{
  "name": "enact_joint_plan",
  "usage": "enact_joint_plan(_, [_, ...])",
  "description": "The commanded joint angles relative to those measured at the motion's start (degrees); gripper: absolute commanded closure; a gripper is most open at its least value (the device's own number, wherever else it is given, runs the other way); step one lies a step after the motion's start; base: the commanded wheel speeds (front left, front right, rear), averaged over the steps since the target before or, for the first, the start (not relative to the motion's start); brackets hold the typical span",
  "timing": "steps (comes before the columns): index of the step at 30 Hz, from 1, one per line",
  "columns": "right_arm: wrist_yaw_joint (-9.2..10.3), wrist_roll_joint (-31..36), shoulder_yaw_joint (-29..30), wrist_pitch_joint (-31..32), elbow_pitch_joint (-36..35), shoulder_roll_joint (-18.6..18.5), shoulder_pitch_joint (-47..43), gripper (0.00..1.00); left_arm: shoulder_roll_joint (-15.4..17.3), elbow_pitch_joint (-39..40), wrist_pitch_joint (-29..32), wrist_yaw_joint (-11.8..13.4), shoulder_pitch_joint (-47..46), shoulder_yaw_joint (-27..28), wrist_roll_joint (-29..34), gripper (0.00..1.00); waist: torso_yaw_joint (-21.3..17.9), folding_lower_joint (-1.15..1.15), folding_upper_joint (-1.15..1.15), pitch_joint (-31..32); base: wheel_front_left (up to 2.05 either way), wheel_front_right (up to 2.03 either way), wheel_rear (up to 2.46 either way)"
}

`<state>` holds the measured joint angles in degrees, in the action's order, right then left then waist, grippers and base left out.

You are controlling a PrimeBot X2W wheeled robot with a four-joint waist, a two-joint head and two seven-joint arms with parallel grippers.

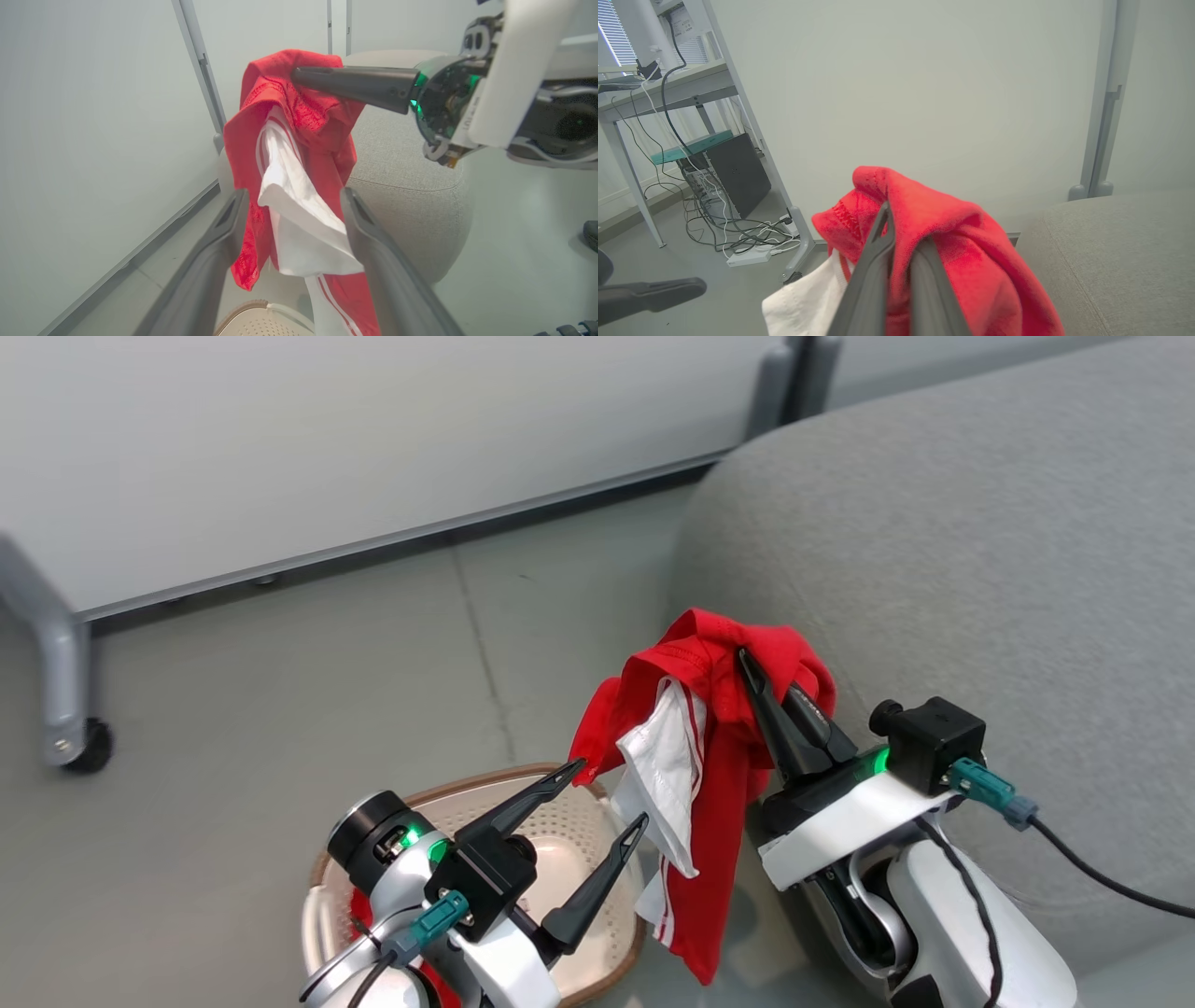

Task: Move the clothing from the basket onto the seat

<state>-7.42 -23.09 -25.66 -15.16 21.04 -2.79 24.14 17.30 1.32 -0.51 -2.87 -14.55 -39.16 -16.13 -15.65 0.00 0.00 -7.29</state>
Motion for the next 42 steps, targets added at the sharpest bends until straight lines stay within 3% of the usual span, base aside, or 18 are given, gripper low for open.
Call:
enact_joint_plan(1, [-0.13, -0.37, 0.53, -0.13, -0.80, -0.23, -0.09, 1.00, 0.86, 0.50, 0.34, -0.09, -1.00, 0.15, 0.46, 0.00, -5.30, 0.00, 0.00, -2.13, 0.00, 0.00, 0.00])
enact_joint_plan(9, [-0.13, -0.07, 3.67, -0.12, -2.47, -0.23, -0.82, 1.00, 2.20, 2.06, 2.10, -0.87, -2.02, -0.99, 0.87, 0.00, -12.38, 0.00, 0.00, -4.00, 0.00, 0.00, 0.00])
enact_joint_plan(16, [-0.13, 1.08, 8.63, -0.13, -3.87, -0.22, 2.09, 1.00, 3.01, 3.33, 3.25, -0.97, -3.38, -1.31, 1.37, 0.00, -15.32, 0.00, 0.00, -6.05, 0.00, 0.00, 0.00])
enact_joint_plan(28, [-0.13, 6.59, 24.40, -0.12, -1.58, -0.86, 18.98, 1.00, 4.24, 5.73, 5.02, -2.15, -8.79, -2.24, 2.97, 0.00, -14.26, 0.00, 0.00, -11.66, 0.00, 0.00, 0.00])
enact_joint_plan(36, [-0.13, 8.33, 33.37, -0.12, 0.96, -5.10, 30.27, 1.00, 5.18, 7.22, 6.04, -3.27, -13.26, -3.92, 4.07, 0.00, -12.07, 0.00, 0.00, -16.91, 0.00, 0.00, 0.00])
enact_joint_plan(42, [-0.13, 8.17, 36.80, -0.12, 4.91, -7.58, 33.34, 1.00, 6.17, 8.04, 6.63, -3.67, -16.02, -4.99, 5.04, 0.00, -10.52, 0.00, 0.00, -21.15, 0.00, 0.00, 0.00])
